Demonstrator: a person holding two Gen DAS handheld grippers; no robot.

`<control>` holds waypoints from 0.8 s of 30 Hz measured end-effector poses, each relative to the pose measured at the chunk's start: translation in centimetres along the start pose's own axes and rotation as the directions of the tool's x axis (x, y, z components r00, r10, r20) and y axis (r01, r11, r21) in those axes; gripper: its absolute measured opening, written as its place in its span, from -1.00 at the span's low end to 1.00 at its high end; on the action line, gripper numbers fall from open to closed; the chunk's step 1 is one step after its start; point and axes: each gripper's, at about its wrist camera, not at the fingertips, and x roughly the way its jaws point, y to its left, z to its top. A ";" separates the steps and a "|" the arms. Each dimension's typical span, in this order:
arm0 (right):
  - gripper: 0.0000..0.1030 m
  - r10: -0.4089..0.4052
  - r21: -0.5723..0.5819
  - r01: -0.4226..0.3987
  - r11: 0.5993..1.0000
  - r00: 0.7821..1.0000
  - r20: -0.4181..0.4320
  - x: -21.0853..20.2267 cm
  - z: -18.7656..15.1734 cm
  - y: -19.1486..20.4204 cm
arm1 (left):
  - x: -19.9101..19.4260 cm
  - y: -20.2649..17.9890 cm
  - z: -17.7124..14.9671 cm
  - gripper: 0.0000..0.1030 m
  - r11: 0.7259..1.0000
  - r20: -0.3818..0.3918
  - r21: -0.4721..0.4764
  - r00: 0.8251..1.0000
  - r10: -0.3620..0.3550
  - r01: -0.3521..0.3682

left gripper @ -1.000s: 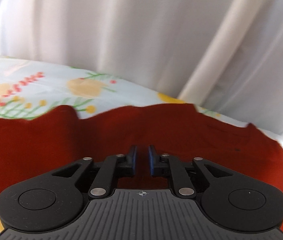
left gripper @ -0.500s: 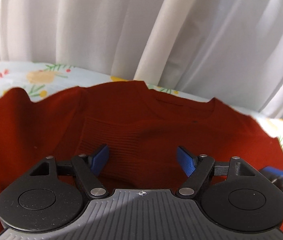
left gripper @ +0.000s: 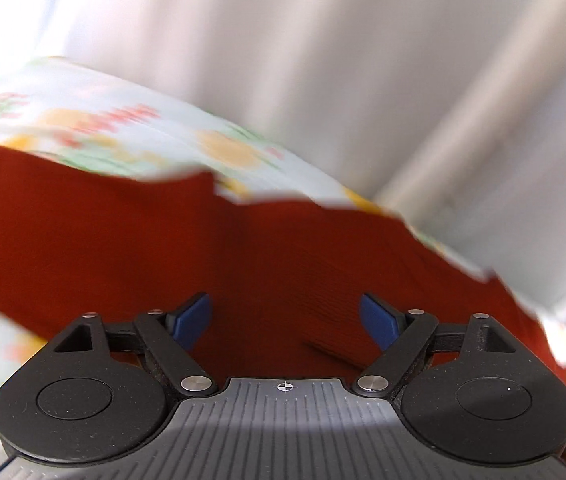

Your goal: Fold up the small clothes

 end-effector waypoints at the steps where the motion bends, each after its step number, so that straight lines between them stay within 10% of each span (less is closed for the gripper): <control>1: -0.70 0.012 0.010 -0.012 1.000 1.000 -0.014 -0.2 0.2 -0.1 | -1.0 2.0 0.8 0.81 0.999 0.042 -0.051 0.999 0.018 -0.016; 4: -0.53 0.075 0.086 -0.073 0.994 0.997 -0.012 -1.7 0.2 -0.7 | -3.7 9.5 2.9 0.84 0.956 0.130 -0.274 0.981 0.147 -0.107; 8: -0.31 0.164 0.129 -0.164 0.978 0.986 0.011 -4.0 -0.8 -0.6 | -6.4 20.3 3.6 0.65 0.780 0.159 -0.615 0.951 0.264 -0.113; 14: -0.31 0.252 0.210 -0.245 0.947 0.968 -0.008 -4.9 -1.2 -0.3 | -8.1 28.2 3.2 0.19 0.617 0.144 -0.780 0.931 0.336 -0.102; 20: -0.38 0.273 0.217 -0.263 0.940 0.962 -0.014 -5.0 -0.7 0.7 | -7.1 30.9 3.3 -0.13 0.568 0.156 -0.822 0.946 0.282 -0.034; 24: -0.43 0.294 0.243 -0.281 0.928 0.956 -0.018 -5.1 -0.7 1.0 | -6.7 32.4 2.9 -0.69 0.533 0.161 -0.846 0.946 0.281 -0.014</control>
